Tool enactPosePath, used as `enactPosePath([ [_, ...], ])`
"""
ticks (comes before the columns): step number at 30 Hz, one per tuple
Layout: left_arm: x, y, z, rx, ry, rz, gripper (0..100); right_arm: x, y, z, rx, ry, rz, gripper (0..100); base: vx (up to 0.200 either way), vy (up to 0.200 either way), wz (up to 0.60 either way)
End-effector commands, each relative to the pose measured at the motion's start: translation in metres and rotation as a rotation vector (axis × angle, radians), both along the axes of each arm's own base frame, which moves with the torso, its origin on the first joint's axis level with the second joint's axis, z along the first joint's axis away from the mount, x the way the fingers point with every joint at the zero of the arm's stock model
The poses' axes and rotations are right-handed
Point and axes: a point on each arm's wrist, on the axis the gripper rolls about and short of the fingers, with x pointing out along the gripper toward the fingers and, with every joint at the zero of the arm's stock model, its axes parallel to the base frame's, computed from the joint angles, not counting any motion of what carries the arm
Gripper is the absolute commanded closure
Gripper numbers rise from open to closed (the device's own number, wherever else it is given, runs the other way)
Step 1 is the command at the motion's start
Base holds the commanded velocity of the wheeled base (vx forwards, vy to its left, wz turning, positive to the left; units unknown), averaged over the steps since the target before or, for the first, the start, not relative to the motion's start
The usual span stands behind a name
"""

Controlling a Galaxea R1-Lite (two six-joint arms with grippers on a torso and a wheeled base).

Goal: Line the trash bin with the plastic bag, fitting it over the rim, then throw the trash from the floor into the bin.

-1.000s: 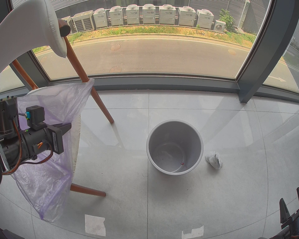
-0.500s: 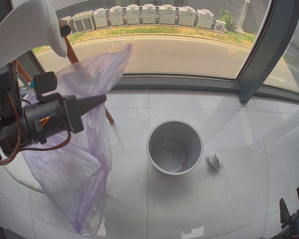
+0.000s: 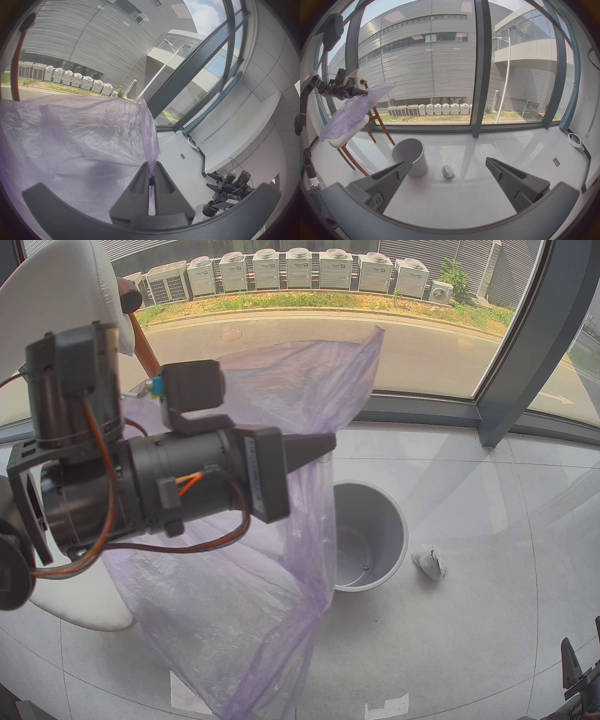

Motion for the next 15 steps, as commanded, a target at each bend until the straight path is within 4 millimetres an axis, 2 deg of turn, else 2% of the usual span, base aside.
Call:
enactPosePath([
  [1, 0.007, -0.027, -0.009, 0.021, 0.024, -0.045, 100, 0.0, 0.0, -0.005, 0.0, 0.007, 0.0, 0, 0.0, 0.0, 0.0],
  [9, -0.002, -0.057, -0.015, 0.034, 0.036, -0.124, 100, 0.0, 0.0, -0.005, 0.0, 0.005, 0.0, 0, 0.0, 0.0, 0.0],
  [10, -0.002, -0.063, -0.021, 0.049, 0.048, -0.135, 100, 0.0, 0.0, -0.005, 0.0, 0.005, 0.0, 0, 0.0, 0.0, 0.0],
  [15, 0.009, -0.073, -0.03, 0.063, 0.059, -0.115, 100, 0.0, 0.0, -0.005, 0.0, 0.005, 0.0, 0, 0.0, 0.0, 0.0],
])
